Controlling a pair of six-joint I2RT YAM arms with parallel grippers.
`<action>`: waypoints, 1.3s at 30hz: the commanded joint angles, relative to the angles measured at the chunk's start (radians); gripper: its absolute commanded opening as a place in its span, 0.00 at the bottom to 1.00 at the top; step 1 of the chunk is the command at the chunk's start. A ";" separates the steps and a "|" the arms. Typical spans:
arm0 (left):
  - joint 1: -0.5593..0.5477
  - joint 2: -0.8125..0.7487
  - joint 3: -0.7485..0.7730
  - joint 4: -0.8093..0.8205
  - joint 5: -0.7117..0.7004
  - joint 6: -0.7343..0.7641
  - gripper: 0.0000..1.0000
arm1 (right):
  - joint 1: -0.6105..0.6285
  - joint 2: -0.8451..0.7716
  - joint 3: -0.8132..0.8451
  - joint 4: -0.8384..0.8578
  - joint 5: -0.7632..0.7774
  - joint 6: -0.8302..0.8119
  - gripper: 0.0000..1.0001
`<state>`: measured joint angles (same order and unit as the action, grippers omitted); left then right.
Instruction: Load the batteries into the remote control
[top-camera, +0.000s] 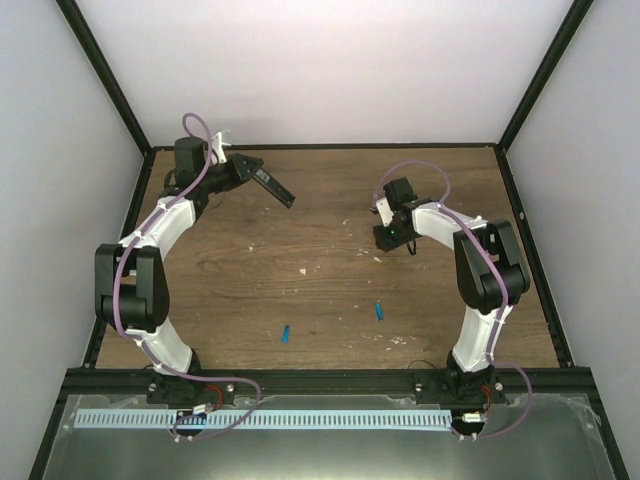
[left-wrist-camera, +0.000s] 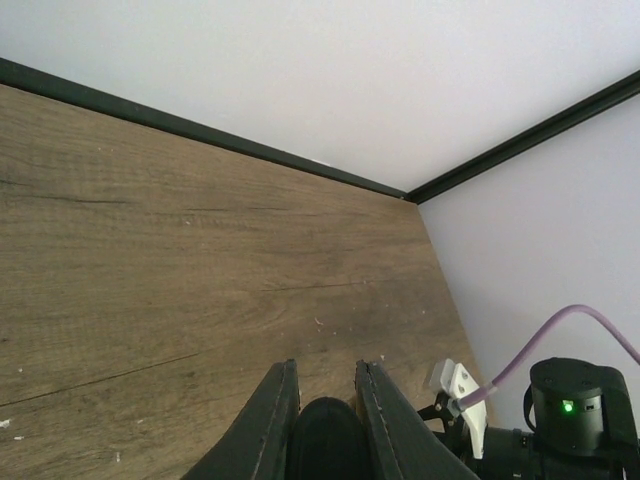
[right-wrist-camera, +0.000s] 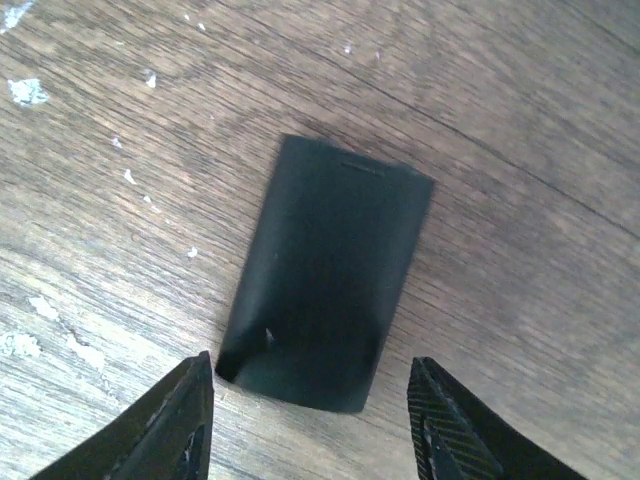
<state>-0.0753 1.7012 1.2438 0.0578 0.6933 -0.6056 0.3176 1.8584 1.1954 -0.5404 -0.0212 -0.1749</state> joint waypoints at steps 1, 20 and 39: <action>0.005 -0.012 0.026 0.012 0.016 0.009 0.00 | 0.000 -0.011 0.003 -0.017 0.023 0.029 0.51; 0.005 -0.064 -0.168 0.165 0.090 -0.033 0.00 | 0.223 -0.230 -0.080 -0.225 -0.064 0.307 0.53; 0.079 -0.091 -0.245 0.134 0.147 0.009 0.00 | 0.507 -0.124 0.093 -0.320 -0.232 0.556 0.42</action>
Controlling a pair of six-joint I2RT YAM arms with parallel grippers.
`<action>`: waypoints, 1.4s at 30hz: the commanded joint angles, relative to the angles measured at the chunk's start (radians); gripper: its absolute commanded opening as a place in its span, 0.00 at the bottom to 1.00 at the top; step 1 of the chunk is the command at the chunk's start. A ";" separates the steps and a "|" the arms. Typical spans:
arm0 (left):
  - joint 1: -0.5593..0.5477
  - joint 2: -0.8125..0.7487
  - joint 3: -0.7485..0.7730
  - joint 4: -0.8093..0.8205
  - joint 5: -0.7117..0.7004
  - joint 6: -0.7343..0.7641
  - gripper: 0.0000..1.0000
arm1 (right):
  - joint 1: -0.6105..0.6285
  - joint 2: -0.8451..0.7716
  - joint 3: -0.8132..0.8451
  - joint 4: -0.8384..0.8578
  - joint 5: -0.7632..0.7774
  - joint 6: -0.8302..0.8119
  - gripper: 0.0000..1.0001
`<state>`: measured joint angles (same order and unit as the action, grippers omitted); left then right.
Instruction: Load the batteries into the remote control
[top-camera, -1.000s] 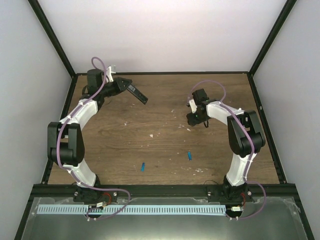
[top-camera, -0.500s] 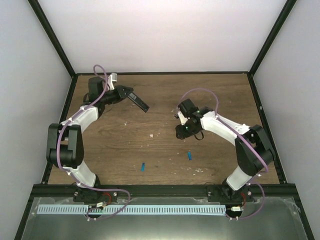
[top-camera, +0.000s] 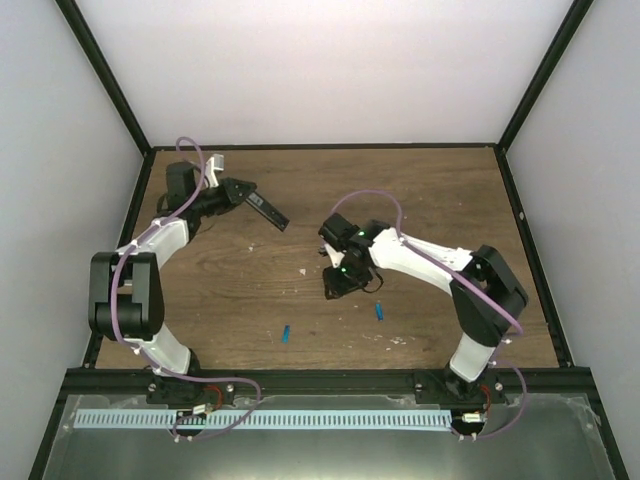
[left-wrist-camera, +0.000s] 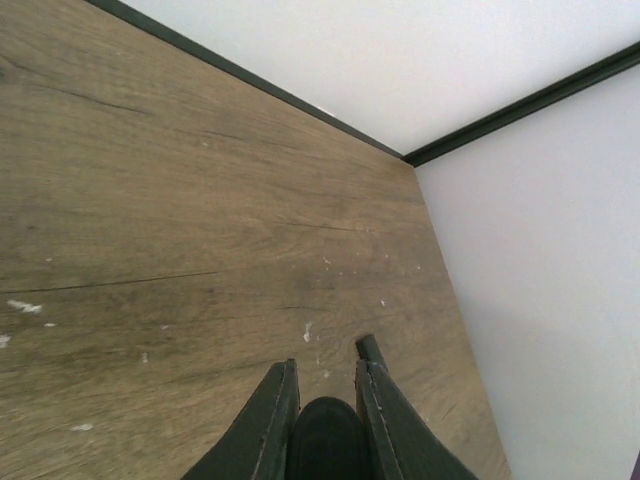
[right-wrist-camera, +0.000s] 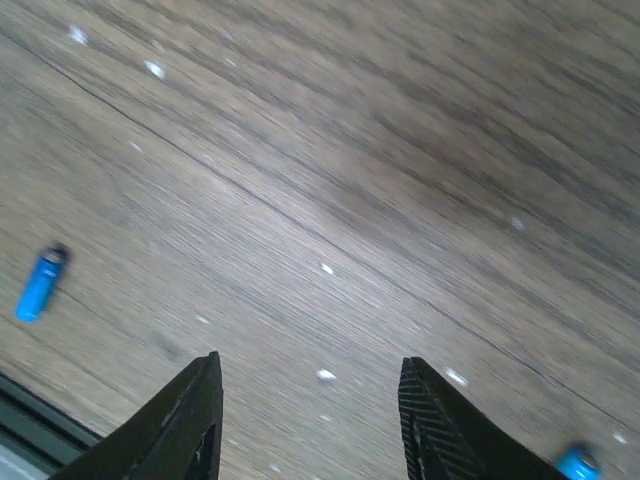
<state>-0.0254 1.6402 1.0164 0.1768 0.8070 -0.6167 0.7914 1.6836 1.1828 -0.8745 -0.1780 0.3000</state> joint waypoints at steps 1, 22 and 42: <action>0.034 -0.029 -0.018 0.012 0.039 0.025 0.00 | 0.042 0.072 0.136 0.010 -0.088 0.103 0.43; 0.052 -0.021 -0.085 0.101 0.089 0.020 0.00 | 0.186 0.373 0.441 -0.139 -0.242 0.403 0.39; 0.051 -0.066 -0.133 0.142 0.113 0.001 0.00 | 0.314 0.472 0.500 -0.205 -0.279 0.505 0.39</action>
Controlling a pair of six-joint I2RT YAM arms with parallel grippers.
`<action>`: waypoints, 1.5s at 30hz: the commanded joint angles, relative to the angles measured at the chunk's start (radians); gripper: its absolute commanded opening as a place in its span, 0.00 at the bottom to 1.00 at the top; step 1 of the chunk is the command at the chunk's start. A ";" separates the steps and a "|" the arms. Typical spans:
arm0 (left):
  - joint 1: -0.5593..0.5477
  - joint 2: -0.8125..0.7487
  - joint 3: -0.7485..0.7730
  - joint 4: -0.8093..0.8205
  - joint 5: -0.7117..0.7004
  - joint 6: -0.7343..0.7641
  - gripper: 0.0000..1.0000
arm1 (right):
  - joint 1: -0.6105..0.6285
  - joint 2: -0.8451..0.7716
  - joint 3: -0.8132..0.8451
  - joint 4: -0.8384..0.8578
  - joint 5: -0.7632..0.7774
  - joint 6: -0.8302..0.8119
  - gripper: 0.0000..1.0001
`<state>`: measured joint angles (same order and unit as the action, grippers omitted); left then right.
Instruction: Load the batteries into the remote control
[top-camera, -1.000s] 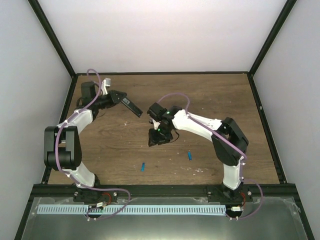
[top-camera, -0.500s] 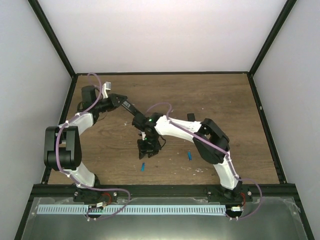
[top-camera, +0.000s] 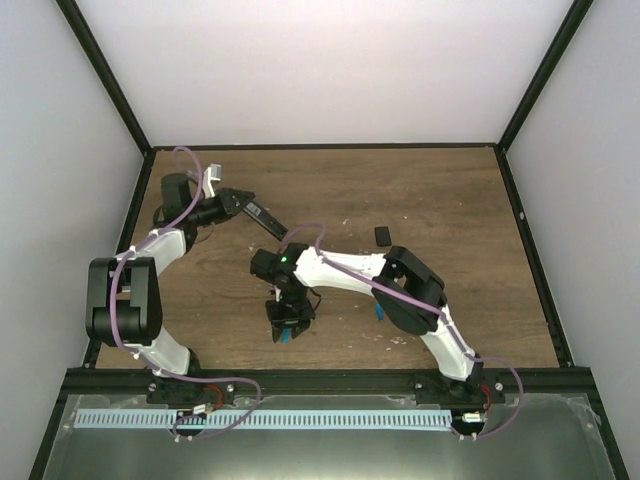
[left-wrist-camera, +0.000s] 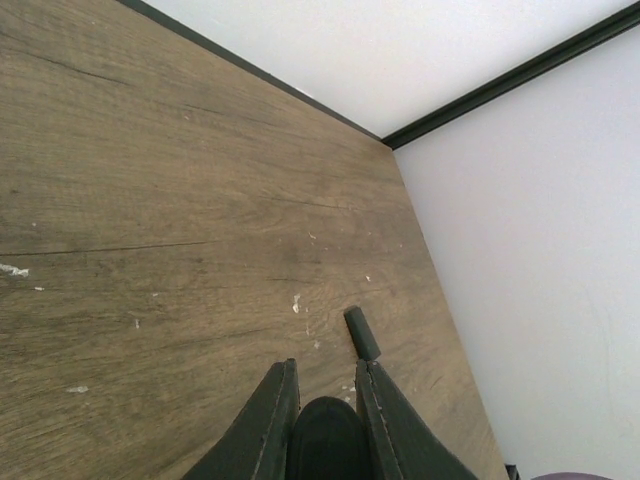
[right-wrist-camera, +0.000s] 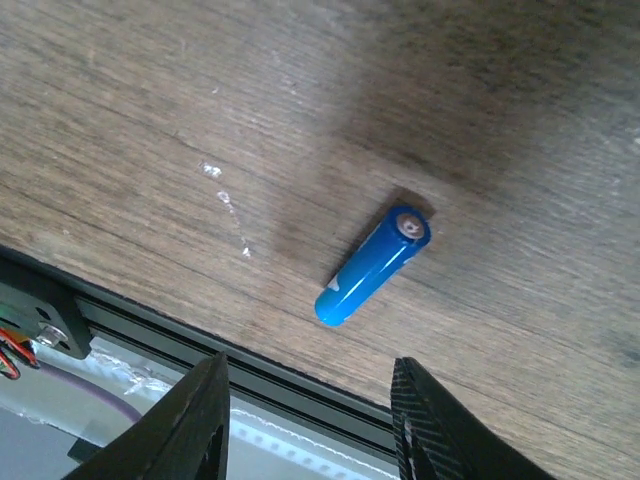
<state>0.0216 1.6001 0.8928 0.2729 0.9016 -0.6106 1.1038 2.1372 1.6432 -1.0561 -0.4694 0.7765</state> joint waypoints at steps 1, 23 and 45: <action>0.005 -0.025 -0.009 0.047 0.019 -0.009 0.00 | 0.001 0.019 0.040 -0.022 0.019 0.029 0.39; 0.005 -0.026 -0.008 0.046 0.020 -0.006 0.00 | -0.019 0.098 0.098 -0.039 0.071 -0.043 0.28; 0.005 -0.017 -0.008 0.039 0.017 0.003 0.00 | -0.024 0.146 0.147 -0.107 0.164 -0.098 0.13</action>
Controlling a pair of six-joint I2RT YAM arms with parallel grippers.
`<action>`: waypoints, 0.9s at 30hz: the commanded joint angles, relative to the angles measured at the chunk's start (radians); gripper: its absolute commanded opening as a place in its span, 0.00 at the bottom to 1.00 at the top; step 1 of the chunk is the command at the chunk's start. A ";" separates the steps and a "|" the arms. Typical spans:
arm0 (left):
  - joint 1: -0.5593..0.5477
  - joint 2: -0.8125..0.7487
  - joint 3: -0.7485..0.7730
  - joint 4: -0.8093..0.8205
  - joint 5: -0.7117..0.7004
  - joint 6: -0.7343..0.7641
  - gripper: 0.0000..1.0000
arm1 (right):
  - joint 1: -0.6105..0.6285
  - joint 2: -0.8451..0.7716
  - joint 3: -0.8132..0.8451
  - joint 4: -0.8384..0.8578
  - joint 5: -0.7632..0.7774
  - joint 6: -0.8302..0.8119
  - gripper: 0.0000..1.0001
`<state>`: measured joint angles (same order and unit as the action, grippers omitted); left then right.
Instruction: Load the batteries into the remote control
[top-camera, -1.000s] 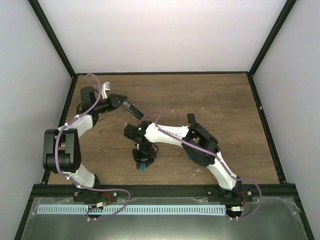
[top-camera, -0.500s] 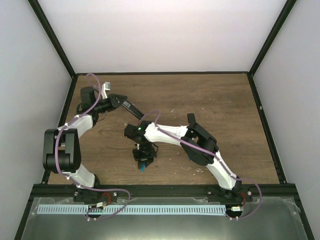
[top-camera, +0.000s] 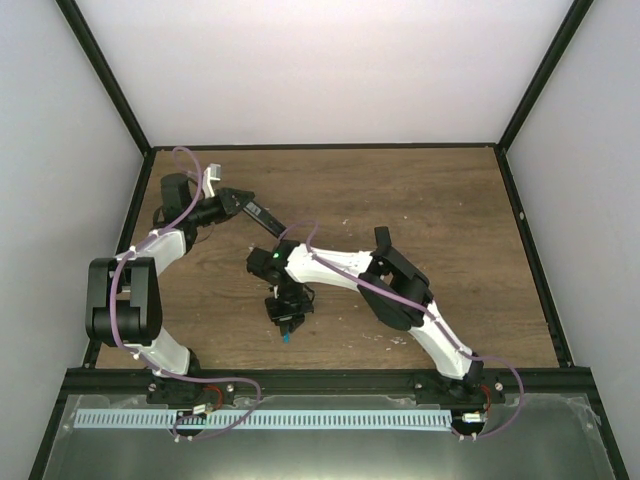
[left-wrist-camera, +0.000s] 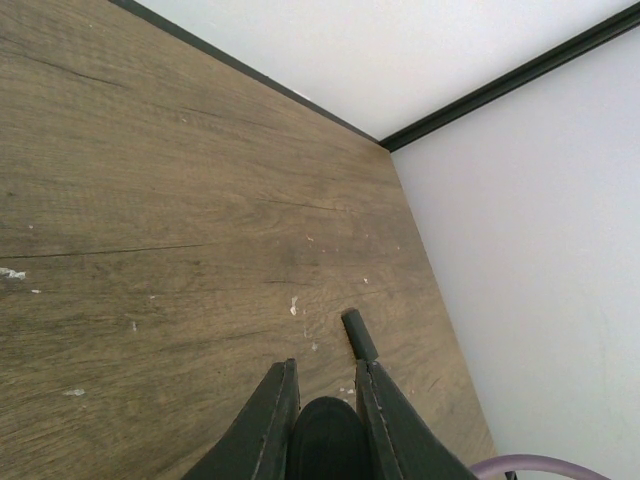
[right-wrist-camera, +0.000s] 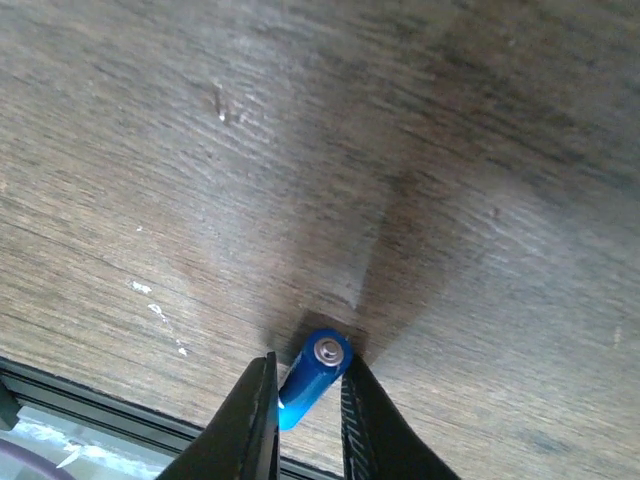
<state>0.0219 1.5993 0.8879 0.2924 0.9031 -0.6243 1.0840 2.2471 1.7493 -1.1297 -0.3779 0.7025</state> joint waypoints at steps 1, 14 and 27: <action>0.005 -0.018 -0.003 0.018 0.015 0.017 0.00 | -0.003 0.038 0.043 -0.040 0.083 -0.028 0.12; 0.004 -0.015 -0.001 0.014 0.014 0.022 0.00 | -0.002 0.029 0.051 -0.060 0.148 -0.079 0.06; 0.004 0.022 0.021 0.024 0.055 0.011 0.00 | -0.055 -0.180 -0.107 0.126 0.269 -0.110 0.01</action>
<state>0.0219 1.6016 0.8879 0.2924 0.9169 -0.6235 1.0760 2.1910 1.7103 -1.1183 -0.1864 0.6159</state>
